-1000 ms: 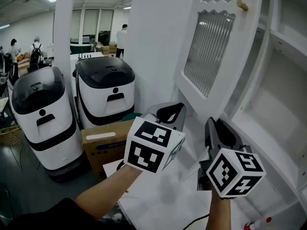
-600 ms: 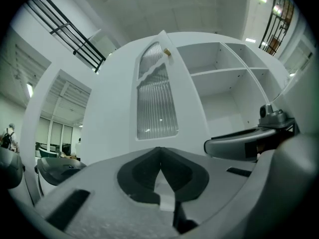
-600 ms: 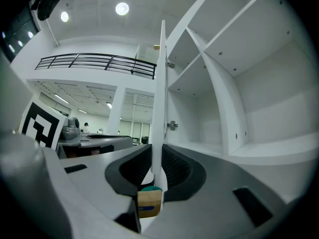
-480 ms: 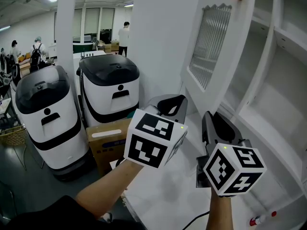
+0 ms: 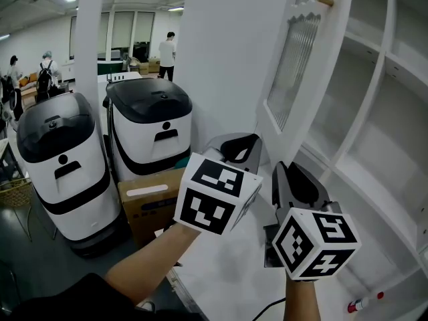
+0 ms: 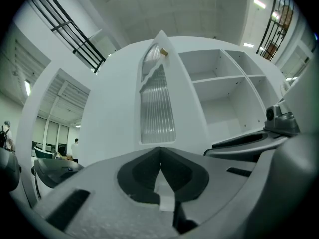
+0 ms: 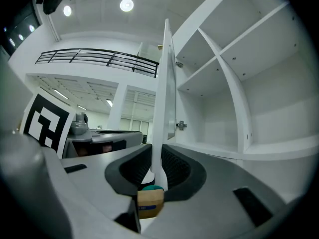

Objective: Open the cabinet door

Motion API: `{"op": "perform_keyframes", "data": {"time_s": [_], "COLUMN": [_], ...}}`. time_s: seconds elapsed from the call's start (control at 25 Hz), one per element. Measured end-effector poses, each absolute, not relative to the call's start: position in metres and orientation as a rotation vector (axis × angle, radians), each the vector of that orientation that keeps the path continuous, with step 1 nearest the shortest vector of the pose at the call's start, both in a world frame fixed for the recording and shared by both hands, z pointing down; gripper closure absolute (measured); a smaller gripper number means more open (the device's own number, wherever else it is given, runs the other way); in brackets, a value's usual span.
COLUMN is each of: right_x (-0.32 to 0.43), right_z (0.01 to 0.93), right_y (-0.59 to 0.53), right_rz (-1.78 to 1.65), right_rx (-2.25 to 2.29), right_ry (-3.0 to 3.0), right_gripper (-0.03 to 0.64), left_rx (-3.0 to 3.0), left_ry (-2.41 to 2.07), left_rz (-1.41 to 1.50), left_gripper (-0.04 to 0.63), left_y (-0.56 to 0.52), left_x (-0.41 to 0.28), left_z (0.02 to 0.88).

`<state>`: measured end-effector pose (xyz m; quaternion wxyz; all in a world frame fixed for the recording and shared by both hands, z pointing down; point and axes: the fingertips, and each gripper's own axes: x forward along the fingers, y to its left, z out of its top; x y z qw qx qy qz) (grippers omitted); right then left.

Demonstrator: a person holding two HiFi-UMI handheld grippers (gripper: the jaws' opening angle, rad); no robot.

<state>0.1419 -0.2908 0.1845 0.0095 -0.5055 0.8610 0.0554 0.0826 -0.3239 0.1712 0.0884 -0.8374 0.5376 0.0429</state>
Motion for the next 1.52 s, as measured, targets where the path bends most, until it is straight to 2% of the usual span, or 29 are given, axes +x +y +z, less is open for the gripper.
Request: {"op": "perform_keyframes", "data": {"time_s": [1.52], "right_x": [-0.03], "right_z": [0.18], "right_y": [-0.304], "right_rz": [0.289], "right_rx": [-1.556], "right_ry": [2.645], "right_gripper": [0.522], "left_rx": [-2.472], "left_ry": [1.685], "left_rz": [0.135], "left_gripper": [0.583], "left_y": [-0.319], "left_x": [-0.08], "left_z": [0.179]}}
